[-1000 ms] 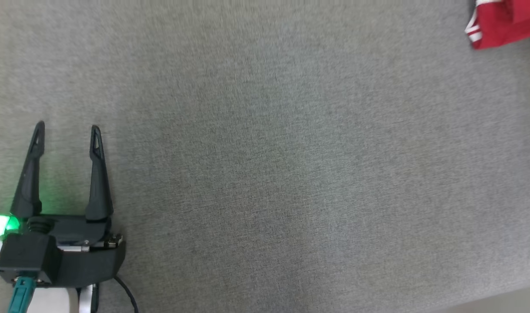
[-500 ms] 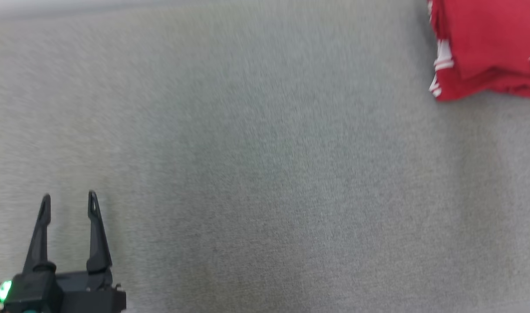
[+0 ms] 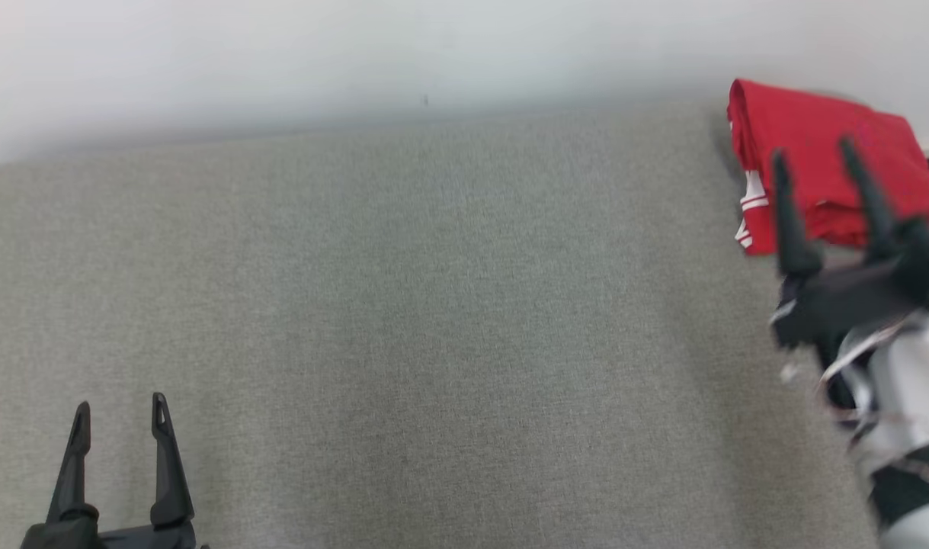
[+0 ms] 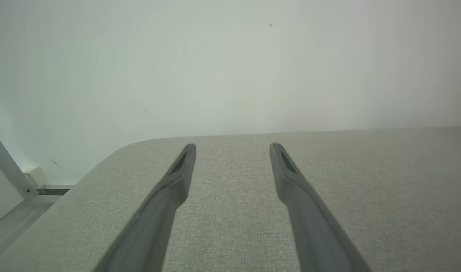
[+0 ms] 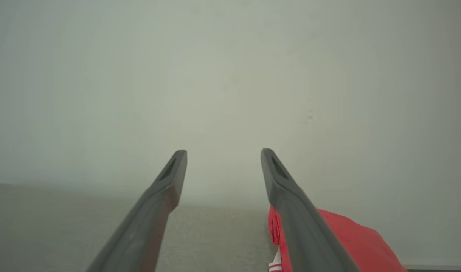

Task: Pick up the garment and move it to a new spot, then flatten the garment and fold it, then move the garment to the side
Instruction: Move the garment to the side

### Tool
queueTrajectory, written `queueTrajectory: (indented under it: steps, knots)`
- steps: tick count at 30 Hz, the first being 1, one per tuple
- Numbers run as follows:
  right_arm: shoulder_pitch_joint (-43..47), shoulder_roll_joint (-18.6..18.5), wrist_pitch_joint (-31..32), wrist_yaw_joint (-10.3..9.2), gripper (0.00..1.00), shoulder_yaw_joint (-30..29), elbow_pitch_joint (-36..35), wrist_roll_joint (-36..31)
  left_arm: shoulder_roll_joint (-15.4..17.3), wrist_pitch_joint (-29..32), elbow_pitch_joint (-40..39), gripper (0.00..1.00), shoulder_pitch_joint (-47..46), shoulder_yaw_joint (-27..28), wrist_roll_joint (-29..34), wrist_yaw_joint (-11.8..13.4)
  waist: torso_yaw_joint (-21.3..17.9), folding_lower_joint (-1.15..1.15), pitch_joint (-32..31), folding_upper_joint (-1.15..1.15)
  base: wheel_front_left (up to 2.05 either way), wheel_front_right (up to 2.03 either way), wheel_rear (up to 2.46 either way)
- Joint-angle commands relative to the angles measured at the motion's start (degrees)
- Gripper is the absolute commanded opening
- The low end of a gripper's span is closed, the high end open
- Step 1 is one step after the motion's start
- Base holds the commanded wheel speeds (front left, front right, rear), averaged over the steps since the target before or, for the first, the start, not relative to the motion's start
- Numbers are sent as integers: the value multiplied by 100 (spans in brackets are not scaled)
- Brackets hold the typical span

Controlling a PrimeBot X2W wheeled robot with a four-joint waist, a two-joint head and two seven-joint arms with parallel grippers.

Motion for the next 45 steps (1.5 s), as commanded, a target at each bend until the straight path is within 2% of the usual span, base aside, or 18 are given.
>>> queueTrajectory:
  steps: [1, 5, 14, 20, 23, 30, 37, 45]
  knots:
    - [401, 179, 6, -17, 100, -64, -226, -90, -34, -16, 28, 100, 93, 22, 13, -34, -1, 2, -193, 0, 0, 0, 0]
    - [931, 386, 36, -17, 100, -193, -521, -161, -67, -16, 76, 100, 156, 16, 14, -46, -20, 2, -311, 0, 0, 0, 0]
    - [2381, 983, 56, -17, 100, -955, -1431, -365, -142, -16, 212, 100, 229, -100, 82, -139, 16, 2, -616, 0, 0, 0, 0]
    - [3147, 1237, 12, -17, 100, -903, -1864, -666, -154, -16, 386, 100, 290, -151, 143, -180, 36, 2, -785, 0, 0, 0, 0]
    - [3401, 1423, -4, -17, 100, -955, -1916, -782, -149, -16, 519, 100, 313, -144, 187, -122, 73, 2, -834, 0, 0, 0, 0]
    - [3575, 1610, -30, -17, 100, -959, -1806, -1153, -22, -16, 815, 100, 342, -173, 445, 89, 133, 2, -898, 0, 0, 0, 0]
    - [3565, 1720, -29, -17, 100, -946, -1764, -1349, 9, -16, 920, 100, 352, -251, 407, 47, 226, 2, -934, 0, 0, 0, 0]
    - [3499, 1717, -30, -17, 100, -880, -1704, -1392, 23, -16, 962, 100, 361, -218, 401, 196, 314, 2, -927, 0, 0, 0, 0]
